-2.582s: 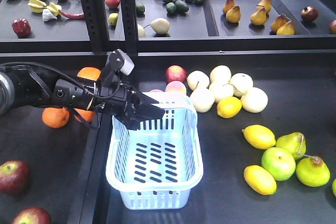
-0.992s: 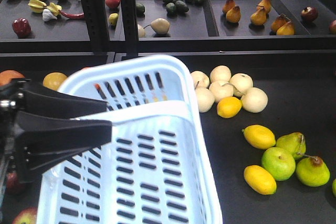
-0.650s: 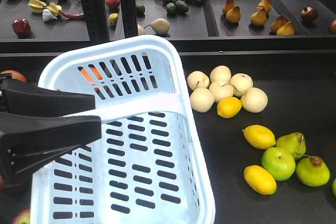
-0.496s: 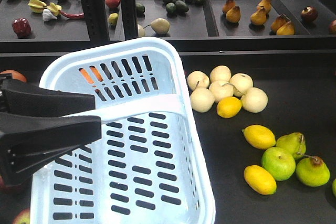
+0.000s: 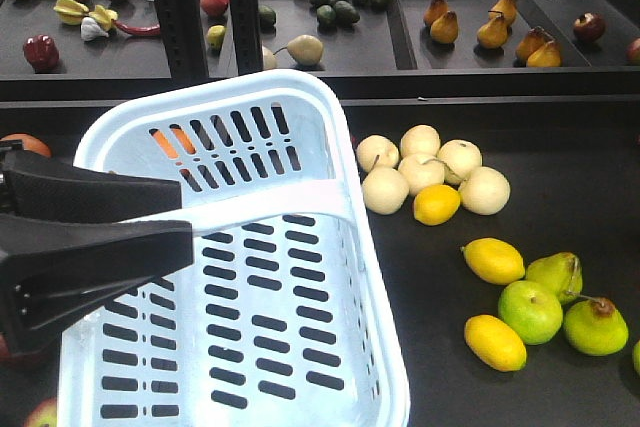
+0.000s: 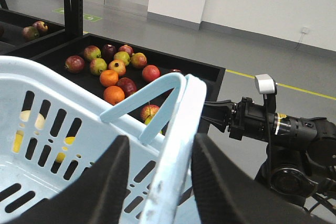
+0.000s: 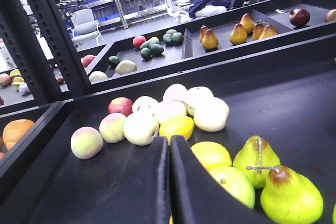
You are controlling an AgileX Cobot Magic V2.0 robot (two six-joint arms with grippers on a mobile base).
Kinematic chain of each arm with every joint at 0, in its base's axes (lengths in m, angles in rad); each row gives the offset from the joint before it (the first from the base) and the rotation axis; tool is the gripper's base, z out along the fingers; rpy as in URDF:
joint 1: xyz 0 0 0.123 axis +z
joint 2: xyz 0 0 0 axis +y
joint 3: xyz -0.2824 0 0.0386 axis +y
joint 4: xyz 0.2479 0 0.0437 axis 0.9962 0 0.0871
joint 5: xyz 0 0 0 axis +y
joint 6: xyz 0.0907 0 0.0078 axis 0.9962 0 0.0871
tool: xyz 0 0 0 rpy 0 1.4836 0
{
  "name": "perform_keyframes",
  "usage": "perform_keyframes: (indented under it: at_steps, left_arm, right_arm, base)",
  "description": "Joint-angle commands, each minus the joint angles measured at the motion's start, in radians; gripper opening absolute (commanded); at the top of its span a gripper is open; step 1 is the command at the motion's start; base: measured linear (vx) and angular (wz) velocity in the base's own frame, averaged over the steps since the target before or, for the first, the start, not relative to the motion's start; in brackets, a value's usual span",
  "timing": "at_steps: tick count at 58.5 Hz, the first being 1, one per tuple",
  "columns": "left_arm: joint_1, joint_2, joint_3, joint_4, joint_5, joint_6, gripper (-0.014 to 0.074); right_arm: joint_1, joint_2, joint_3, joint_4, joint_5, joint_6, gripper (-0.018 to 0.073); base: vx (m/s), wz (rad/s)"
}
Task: Pick three apples into basket with both arms
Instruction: 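Lift the light-blue basket by its handle with the left gripper, then hold the basket in the left gripper while the base turns away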
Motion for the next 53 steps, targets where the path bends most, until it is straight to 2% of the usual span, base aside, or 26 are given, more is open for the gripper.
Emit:
perform_keyframes:
  at_steps: [1,53]
  left_arm:
    - [-0.003,-0.011,-0.027,0.021,0.027,-0.003,-0.0006]
    - [-0.003,-0.011,-0.027,0.020,0.027,-0.003,-0.0006]
  right_arm:
    - [-0.006,-0.013,0.014,-0.004,-0.076,-0.003,-0.0005]
    - [-0.006,-0.013,0.014,-0.004,-0.076,-0.003,-0.0005]
  base:
    - [0.00,0.00]
    - [-0.02,0.06]
